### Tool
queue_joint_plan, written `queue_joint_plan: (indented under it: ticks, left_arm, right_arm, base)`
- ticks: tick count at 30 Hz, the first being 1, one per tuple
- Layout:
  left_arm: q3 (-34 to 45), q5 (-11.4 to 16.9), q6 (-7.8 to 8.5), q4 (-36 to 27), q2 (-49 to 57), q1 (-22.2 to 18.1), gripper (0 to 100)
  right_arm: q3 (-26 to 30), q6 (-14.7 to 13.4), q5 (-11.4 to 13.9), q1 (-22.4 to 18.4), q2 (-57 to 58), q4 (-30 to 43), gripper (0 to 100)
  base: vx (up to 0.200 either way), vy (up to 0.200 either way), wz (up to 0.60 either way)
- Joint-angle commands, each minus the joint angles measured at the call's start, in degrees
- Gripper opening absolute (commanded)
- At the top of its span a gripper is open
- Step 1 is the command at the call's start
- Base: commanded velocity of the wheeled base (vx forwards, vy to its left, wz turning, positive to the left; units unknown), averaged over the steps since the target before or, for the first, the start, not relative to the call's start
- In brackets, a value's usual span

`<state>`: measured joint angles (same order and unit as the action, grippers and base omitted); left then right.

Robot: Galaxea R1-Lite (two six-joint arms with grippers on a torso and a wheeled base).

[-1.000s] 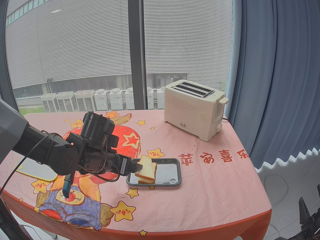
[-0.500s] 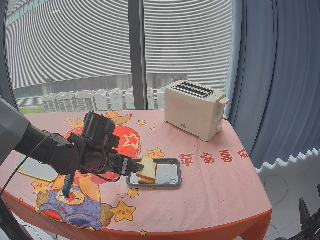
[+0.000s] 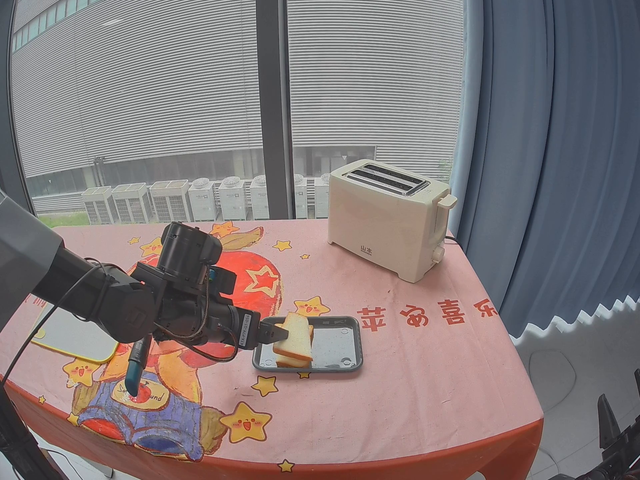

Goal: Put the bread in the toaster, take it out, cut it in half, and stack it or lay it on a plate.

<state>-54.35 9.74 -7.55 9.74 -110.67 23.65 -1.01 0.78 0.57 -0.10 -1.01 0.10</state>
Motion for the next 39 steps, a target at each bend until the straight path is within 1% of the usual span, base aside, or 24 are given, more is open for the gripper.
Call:
queue_joint_plan:
  ticks: [1,4,9,12,13,14,16,20,25,28,39]
  left_arm:
    - [-0.06,-0.34,0.25,0.02,-0.16,-0.36,100]
    - [-0.06,-2.45,0.34,0.1,-0.08,-0.45,100]
    - [0.91,-6.05,0.34,2.56,0.01,-0.18,100]
    - [0.91,-10.18,0.43,2.74,-0.34,0.17,100]
    - [0.73,-12.11,0.43,2.74,-1.31,0.26,100]
    - [0.64,-13.43,0.43,3.0,-2.27,0.34,100]
    - [1.0,-14.84,0.34,4.41,-3.33,1.14,100]
    - [1.87,-14.49,0.08,6.7,-3.42,1.84,100]
    - [2.14,-13.61,0.08,6.61,-2.71,2.81,100]
    - [2.23,-12.29,0.08,6.52,-2.27,2.81,100]
    - [3.46,-10.97,-0.01,6.17,4.14,2.72,100]
  right_arm:
    - [1.01,0.01,0.04,0.01,0.75,-0.01,100]
    - [1.01,0.01,0.04,0.01,0.75,-0.01,100]
    - [1.01,0.01,0.04,0.01,0.75,-0.01,100]
    - [1.01,0.01,0.04,0.01,0.75,-0.01,100]
    - [1.01,0.01,0.04,0.01,0.75,-0.01,100]
    - [1.01,0.01,0.04,0.01,0.75,-0.01,100]
    - [1.01,0.01,0.04,0.01,0.75,-0.01,100]
    - [1.01,0.01,0.04,0.01,0.75,-0.01,100]
    - [1.01,0.01,0.04,0.01,0.75,-0.01,100]
    - [1.01,0.01,0.04,0.01,0.75,-0.01,100]
    - [1.01,0.01,0.04,0.01,0.75,-0.01,100]
  base:
    - [0.0,0.0,0.0]
    - [0.0,0.0,0.0]
    - [0.0,0.0,0.0]
    - [0.0,0.0,0.0]
    - [0.0,0.0,0.0]
    - [0.0,0.0,0.0]
    - [0.0,0.0,0.0]
    - [0.0,0.0,0.0]
    - [0.0,0.0,0.0]
    - [0.0,0.0,0.0]
    - [0.0,0.0,0.0]
